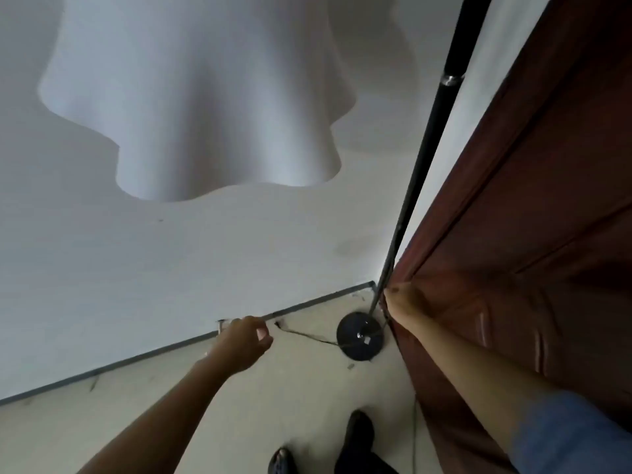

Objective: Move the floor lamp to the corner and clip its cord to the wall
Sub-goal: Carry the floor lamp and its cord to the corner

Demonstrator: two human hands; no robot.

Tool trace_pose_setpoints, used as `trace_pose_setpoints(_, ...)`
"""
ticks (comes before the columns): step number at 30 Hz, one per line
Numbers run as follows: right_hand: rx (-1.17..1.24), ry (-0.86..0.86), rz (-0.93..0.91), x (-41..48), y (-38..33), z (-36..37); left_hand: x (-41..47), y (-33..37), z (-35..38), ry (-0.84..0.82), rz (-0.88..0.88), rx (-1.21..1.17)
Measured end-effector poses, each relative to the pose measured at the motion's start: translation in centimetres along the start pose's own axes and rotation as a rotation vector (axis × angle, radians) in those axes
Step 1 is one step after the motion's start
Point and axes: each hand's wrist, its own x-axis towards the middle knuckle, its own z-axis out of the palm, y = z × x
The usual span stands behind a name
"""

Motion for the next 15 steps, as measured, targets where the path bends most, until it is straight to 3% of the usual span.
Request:
trace_pose_setpoints(4, 0.154, -0.297, -0.028, 0.1, 1.9, 2.1, -0.3, -1.6, 1.5, -0.036, -0.088, -0.047)
trace_pose_setpoints(6, 0.175, -0.343, -0.077, -0.1, 1.3, 2.6, -0.7, -2.6, 2.4, -0.055, -0.123, -0.065)
trace_pose_setpoints(10, 0.042, -0.134, -0.079, -0.1, -1.4, 2.3, -1.3, -3.9, 2.9, -0.065, -0.180, -0.117)
trace_pose_setpoints(15, 0.038, 0.033, 0.238, 0.4, -3.8, 2.3, -1.6, -4.7, 2.3, -0.046, -0.173, -0.154)
